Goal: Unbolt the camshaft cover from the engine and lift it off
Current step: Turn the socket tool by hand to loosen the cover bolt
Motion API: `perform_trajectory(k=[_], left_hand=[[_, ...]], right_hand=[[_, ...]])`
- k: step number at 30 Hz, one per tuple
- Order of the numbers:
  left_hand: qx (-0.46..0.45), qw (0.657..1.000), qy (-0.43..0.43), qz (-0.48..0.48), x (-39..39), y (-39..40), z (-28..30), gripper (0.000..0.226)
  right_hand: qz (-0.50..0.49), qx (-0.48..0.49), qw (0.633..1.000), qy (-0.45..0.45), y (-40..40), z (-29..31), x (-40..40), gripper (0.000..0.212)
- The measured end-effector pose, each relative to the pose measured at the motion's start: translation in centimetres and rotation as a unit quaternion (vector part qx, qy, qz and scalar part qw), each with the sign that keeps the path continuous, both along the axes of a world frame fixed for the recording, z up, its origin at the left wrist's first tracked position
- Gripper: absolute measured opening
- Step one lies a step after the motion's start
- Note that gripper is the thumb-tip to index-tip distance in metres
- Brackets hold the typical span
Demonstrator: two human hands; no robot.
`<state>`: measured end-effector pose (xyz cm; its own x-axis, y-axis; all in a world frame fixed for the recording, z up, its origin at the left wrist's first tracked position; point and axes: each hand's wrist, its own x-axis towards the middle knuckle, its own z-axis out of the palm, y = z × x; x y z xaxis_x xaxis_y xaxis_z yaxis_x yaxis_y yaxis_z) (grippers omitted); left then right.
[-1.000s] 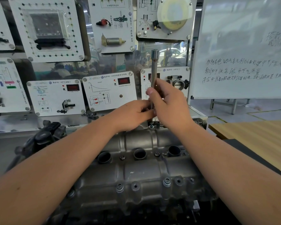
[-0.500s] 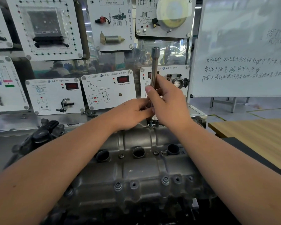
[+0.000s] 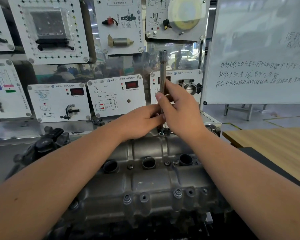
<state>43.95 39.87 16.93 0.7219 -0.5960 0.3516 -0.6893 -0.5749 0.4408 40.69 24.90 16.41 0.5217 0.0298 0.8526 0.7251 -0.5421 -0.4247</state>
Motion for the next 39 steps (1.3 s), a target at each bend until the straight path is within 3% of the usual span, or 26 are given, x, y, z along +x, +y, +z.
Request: perform_trajectory(k=[4, 9, 11, 14, 18, 20, 21, 26, 29, 34, 39], left_hand=[[-0.002, 1.0, 0.011, 0.005, 0.2, 0.1, 0.0, 0.027], [0.008, 1.0, 0.0, 0.016, 0.7, 0.2, 0.4, 0.01], [0.01, 1.0, 0.005, 0.012, 0.6, 0.1, 0.3, 0.01], [0.009, 1.0, 0.013, 0.015, 0.3, 0.1, 0.2, 0.034], [0.0, 0.999, 0.031, 0.011, 0.1, 0.1, 0.1, 0.038], [0.002, 1.0, 0.014, 0.012, 0.3, 0.1, 0.1, 0.024], [0.005, 1.0, 0.005, 0.017, 0.3, 0.1, 0.2, 0.015], [0.0, 1.0, 0.007, 0.017, 0.0, -0.1, 0.3, 0.009], [-0.003, 0.999, 0.027, 0.024, -0.3, 0.0, 0.3, 0.035], [0.008, 1.0, 0.015, 0.025, -0.1, 0.0, 0.3, 0.028], [0.008, 1.0, 0.006, 0.015, -0.3, -0.1, 0.3, 0.026]], right_hand=[[0.019, 0.009, 0.999, 0.028, 0.0, 0.1, -0.1, 0.024], [0.02, 0.043, 0.998, 0.051, 0.1, -0.1, -0.2, 0.05], [-0.002, 0.037, 0.999, 0.028, 0.0, -0.1, -0.1, 0.036], [-0.002, 0.018, 1.0, 0.017, -0.1, -0.1, 0.0, 0.016], [0.023, 0.048, 0.998, 0.039, 0.1, -0.1, -0.2, 0.035], [0.023, 0.05, 0.997, 0.047, 0.1, -0.2, -0.1, 0.046], [0.017, 0.042, 0.998, 0.044, 0.1, -0.2, -0.1, 0.046], [-0.012, 0.025, 0.999, 0.018, 0.0, -0.1, -0.1, 0.019], [0.001, 0.032, 0.999, 0.04, -0.1, -0.1, -0.1, 0.023], [0.001, 0.051, 0.997, 0.055, 0.1, -0.1, -0.1, 0.046], [-0.01, 0.038, 0.999, 0.015, 0.0, -0.1, -0.1, 0.016]])
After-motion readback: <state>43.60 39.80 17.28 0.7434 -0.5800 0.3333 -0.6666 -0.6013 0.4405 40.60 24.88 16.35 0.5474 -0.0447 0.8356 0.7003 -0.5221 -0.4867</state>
